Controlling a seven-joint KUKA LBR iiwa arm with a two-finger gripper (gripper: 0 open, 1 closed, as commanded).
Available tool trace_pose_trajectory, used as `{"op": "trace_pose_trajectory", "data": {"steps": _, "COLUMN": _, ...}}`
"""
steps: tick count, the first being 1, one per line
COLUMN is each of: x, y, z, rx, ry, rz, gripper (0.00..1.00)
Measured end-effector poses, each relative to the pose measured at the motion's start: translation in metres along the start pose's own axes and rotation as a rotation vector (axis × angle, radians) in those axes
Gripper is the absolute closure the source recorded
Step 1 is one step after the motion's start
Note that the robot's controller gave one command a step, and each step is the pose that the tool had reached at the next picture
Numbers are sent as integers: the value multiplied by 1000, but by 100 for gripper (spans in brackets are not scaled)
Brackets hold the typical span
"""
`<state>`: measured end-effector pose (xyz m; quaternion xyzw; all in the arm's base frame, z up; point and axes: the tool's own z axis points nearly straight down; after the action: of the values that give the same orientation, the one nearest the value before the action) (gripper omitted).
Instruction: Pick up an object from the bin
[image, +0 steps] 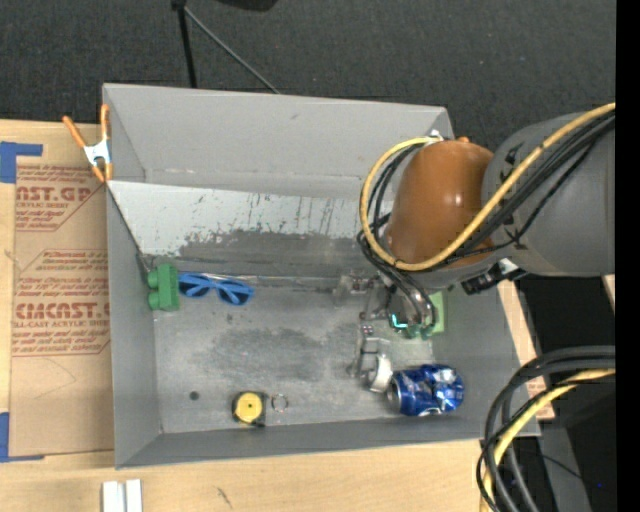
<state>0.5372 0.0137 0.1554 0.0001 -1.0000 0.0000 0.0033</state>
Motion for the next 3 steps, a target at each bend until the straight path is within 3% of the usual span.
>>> {"op": "trace_pose_trajectory", "data": {"steps": 1, "x": 45, "y": -90, "z": 39, "rx": 2, "ry": -2, "rz": -168, "gripper": 0}}
{"op": "trace_pose_trajectory", "data": {"steps": 2, "x": 47, "y": -106, "z": 86, "rx": 0, "ry": -15, "rz": -35, "gripper": 0}}
{"op": "trace_pose_trajectory", "data": {"steps": 3, "x": 46, "y": -106, "z": 83, "rx": 1, "ry": -19, "rz": -37, "gripper": 100}}
